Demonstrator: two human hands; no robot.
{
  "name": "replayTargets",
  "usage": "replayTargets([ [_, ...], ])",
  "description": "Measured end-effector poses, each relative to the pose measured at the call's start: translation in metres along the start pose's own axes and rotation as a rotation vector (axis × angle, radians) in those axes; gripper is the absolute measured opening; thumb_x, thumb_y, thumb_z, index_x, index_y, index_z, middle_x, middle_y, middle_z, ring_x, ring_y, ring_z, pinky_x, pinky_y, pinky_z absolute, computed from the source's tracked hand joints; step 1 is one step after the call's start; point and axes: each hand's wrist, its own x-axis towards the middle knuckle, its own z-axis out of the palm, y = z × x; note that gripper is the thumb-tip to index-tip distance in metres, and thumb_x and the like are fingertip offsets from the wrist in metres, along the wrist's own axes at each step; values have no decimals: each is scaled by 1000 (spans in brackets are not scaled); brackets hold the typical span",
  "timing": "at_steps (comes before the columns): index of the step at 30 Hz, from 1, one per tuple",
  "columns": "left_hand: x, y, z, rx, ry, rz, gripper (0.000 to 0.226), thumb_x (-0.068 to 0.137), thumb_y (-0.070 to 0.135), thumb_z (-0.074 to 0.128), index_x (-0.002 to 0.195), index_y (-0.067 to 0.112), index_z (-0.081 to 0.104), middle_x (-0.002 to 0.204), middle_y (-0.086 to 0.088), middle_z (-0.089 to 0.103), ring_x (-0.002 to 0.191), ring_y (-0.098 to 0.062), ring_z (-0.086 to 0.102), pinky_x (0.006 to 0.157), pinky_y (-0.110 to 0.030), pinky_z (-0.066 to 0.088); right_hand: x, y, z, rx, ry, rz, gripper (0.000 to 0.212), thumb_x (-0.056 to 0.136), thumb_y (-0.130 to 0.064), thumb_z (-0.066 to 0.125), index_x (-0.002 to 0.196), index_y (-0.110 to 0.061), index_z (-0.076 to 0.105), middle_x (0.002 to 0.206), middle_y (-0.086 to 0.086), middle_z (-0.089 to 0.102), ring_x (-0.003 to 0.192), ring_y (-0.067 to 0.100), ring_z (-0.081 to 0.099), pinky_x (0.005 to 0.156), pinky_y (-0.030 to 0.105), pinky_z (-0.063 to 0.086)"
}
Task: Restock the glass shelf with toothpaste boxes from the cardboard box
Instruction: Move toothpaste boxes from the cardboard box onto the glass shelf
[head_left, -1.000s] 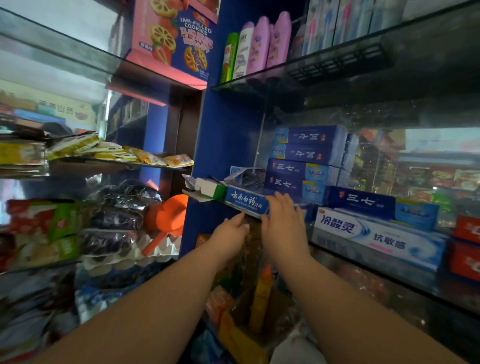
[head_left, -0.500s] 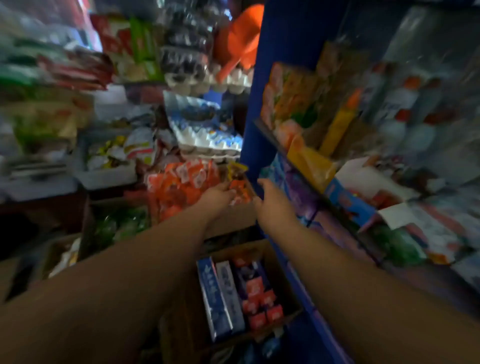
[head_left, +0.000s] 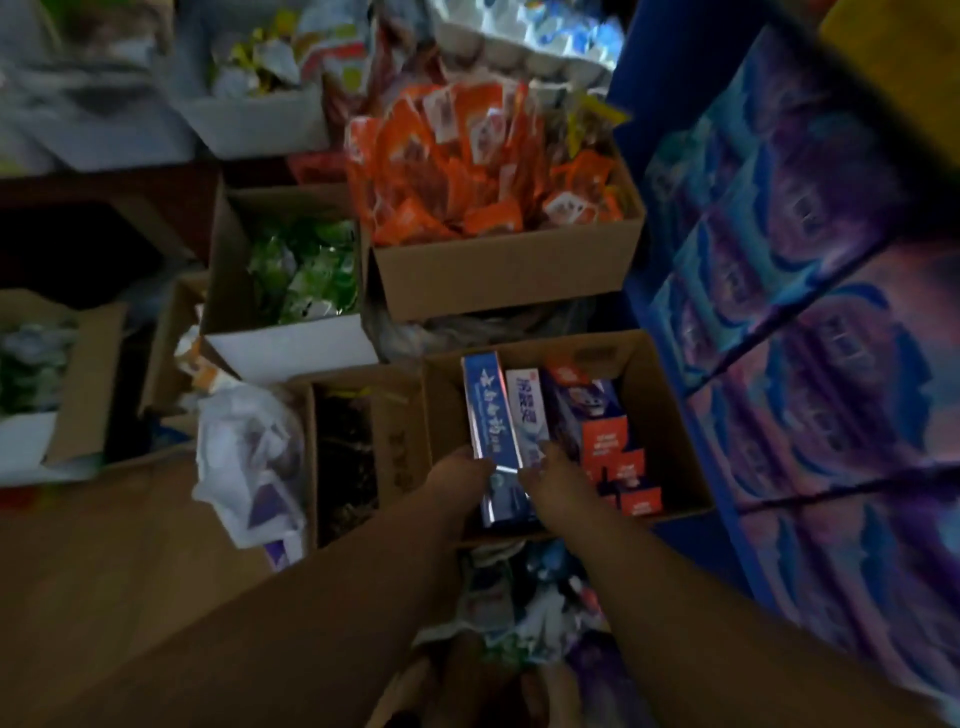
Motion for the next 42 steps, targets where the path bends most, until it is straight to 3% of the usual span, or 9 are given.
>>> replayTargets([
  [4, 29, -24, 13, -94, -18, -69, 30, 92, 11, 55, 121, 3, 58, 121, -17, 61, 109, -34, 60, 99, -44, 48, 21, 26, 18, -62, -35, 71, 36, 95, -23, 51, 128, -10, 49, 125, 13, 58, 108, 30, 58, 85, 30, 47],
  [9, 42, -32, 22, -222, -7, -144, 34, 89, 17, 55, 122, 6, 58, 123, -18, 62, 112, -38, 60, 96, -49, 50, 29, 31, 31, -88, -22, 88, 40, 97, -28, 47, 131, -7, 49, 132, 17, 54, 117, 33, 55, 95, 37, 47],
  [14, 21, -9, 21, -440, -25, -266, 27, 96, 12, 49, 122, 5, 54, 123, -19, 60, 113, -38, 58, 96, -50, 49, 16, 19, 27, 225, -15, 126, 44, 93, -32, 57, 130, -17, 40, 124, 11, 58, 100, 25, 60, 79, 35, 53],
  [17, 7, 7, 15, -474, -78, -274, 32, 98, 16, 46, 128, 4, 53, 126, -17, 60, 112, -34, 59, 81, -45, 53, 1, 4, 10, 280, 6, 85, 35, 95, -19, 55, 126, -20, 41, 118, 7, 57, 96, 20, 57, 69, 28, 51],
  [21, -26, 35, 4, -509, -103, -146, 29, 98, 11, 47, 124, 0, 54, 116, -18, 63, 85, -27, 62, 54, -35, 52, -25, -33, -20, 322, 61, -29, 27, 94, -18, 55, 120, -18, 46, 114, 6, 57, 86, 13, 57, 63, 26, 48],
  [26, -76, 89, -14, -624, -111, 67, 27, 99, 8, 44, 123, 0, 55, 109, -16, 66, 87, -26, 66, 61, -34, 55, -73, -89, -64, 335, 154, -195, 30, 95, -14, 56, 123, -19, 48, 106, -2, 54, 88, 11, 53, 66, 21, 45],
  [31, -137, 169, -22, -745, -167, 295, 23, 99, 6, 41, 113, 1, 58, 83, -11, 69, 70, -21, 67, 48, -31, 55, -130, -149, -123, 257, 328, -432, 28, 90, -14, 61, 112, -27, 51, 102, -6, 59, 96, 17, 60, 85, 36, 54],
  [35, -193, 246, -9, -743, -284, 509, 24, 97, 3, 38, 107, 12, 58, 87, -6, 66, 78, -16, 63, 49, -21, 56, -178, -200, -186, 115, 598, -633, 32, 83, -16, 67, 113, -23, 60, 109, 4, 60, 96, 16, 60, 82, 24, 47],
  [42, -308, 373, 19, -726, -539, 847, 29, 93, 0, 44, 119, 6, 57, 94, -9, 71, 85, -17, 69, 65, -24, 60, -281, -279, -306, -2, 949, -830, 35, 87, -15, 64, 121, -21, 59, 114, 2, 45, 100, 10, 49, 85, 10, 32],
])
